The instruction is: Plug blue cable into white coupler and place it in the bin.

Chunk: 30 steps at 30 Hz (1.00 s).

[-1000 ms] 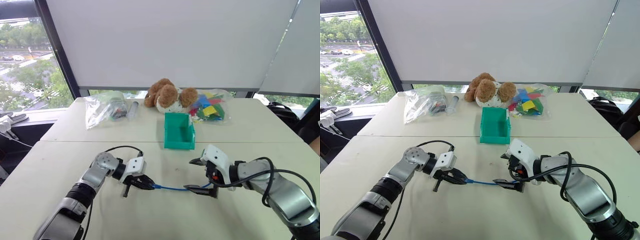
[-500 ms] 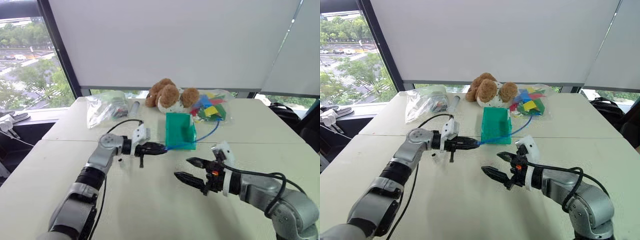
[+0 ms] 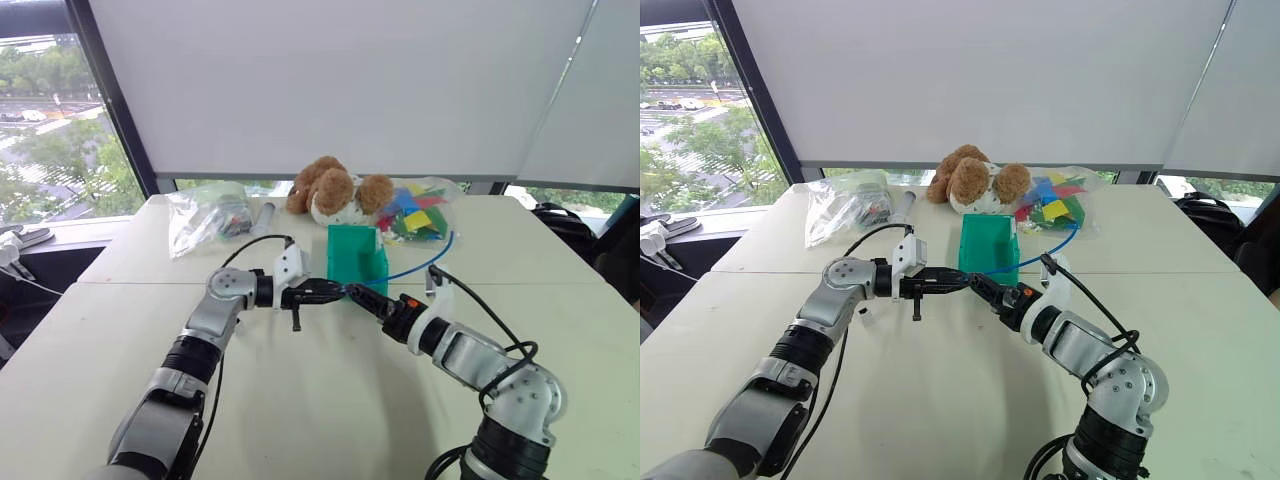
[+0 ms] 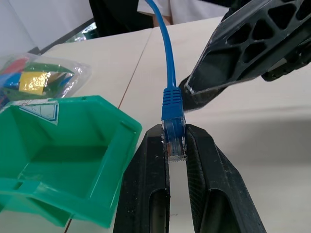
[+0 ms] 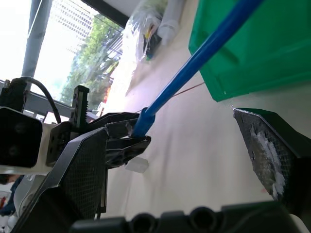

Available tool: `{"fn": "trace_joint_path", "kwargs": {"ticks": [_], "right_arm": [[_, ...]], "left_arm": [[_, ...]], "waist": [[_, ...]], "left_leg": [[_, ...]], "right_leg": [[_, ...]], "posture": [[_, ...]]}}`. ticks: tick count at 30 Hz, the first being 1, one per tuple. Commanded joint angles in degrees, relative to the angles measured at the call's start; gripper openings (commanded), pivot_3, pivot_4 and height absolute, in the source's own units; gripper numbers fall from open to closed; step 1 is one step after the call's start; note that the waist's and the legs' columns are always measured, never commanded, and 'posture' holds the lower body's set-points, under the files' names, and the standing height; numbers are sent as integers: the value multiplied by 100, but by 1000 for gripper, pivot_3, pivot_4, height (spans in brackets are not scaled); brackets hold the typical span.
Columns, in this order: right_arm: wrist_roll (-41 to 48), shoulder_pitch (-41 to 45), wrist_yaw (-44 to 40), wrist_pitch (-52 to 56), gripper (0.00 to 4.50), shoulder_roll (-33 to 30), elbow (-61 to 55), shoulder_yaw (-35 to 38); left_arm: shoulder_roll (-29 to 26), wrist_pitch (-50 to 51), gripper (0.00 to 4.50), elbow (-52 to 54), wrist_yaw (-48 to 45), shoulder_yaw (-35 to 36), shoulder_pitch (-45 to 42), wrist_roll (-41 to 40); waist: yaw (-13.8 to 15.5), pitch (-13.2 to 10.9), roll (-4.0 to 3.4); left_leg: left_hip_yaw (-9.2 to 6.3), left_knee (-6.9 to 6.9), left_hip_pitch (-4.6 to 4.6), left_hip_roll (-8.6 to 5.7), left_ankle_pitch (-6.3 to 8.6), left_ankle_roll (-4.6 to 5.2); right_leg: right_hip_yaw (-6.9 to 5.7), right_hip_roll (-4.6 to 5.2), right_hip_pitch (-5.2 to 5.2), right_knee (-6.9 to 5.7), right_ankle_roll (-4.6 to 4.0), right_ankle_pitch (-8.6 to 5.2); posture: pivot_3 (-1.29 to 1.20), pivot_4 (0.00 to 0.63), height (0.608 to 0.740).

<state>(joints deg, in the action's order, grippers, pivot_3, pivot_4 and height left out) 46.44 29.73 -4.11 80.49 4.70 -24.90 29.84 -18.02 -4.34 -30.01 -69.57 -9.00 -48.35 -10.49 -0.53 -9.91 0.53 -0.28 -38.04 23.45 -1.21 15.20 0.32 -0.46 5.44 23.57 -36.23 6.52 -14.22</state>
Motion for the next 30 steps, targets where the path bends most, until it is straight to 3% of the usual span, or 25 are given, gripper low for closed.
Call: {"fn": "trace_joint_path", "kwargs": {"ticks": [1, 4, 7, 14, 20, 29, 30], "right_arm": [[241, 166, 108, -151, 4500, 68, -6, -60], [308, 202, 178, -247, 4500, 88, 94, -101], [388, 220, 225, -313, 3662, 62, 157, -150], [539, 175, 266, -340, 101, 16, 182, -391], [671, 202, 375, -419, 44, 0, 184, -396], [907, 434, 327, -527, 0, -571, 148, -461], [836, 447, 180, -557, 0, -806, 108, -626]], "left_arm": [[-11, -97, 33, 300, 65, -2, 64, 9], [-21, -95, 33, 361, 97, -18, 123, -2], [-30, -100, 0, 365, 123, -31, 137, -1], [-7, -89, 0, 310, 186, -31, 77, -2], [-57, -16, 0, 332, 153, -67, 78, 4], [-849, 731, 4435, 941, -286, 97, 395, -180], [-999, 798, 4477, 995, -319, 151, 431, -197]], "waist": [[-21, 0, 0], [-26, 0, 0], [-25, 0, 0], [-25, 0, 0], [-25, 0, 0], [-42, -2, -2], [-44, -3, -4]], "left_leg": [[0, 0, 0, 1, 0, 0], [0, 2, 0, 3, 0, 0], [0, 2, 0, 3, 0, 0], [0, 2, 0, 3, 0, 0], [0, 2, 0, 3, 0, 0], [-1, 7, 0, 6, 0, 0], [-1, 8, 0, 6, 0, 0]], "right_leg": [[0, -1, 0, 0, 0, 0], [0, -4, 2, 0, 0, 0], [0, -4, 1, 0, 0, 0], [1, -4, 1, 0, 0, 0], [1, -4, 1, 1, 0, 0], [1, -6, 4, 1, 0, 0], [1, -6, 5, 1, 0, -1]], "posture": [[0, 150, 740], [0, 150, 740], [0, 150, 740], [0, 150, 740], [0, 150, 740], [0, 150, 740], [0, 150, 740]]}}
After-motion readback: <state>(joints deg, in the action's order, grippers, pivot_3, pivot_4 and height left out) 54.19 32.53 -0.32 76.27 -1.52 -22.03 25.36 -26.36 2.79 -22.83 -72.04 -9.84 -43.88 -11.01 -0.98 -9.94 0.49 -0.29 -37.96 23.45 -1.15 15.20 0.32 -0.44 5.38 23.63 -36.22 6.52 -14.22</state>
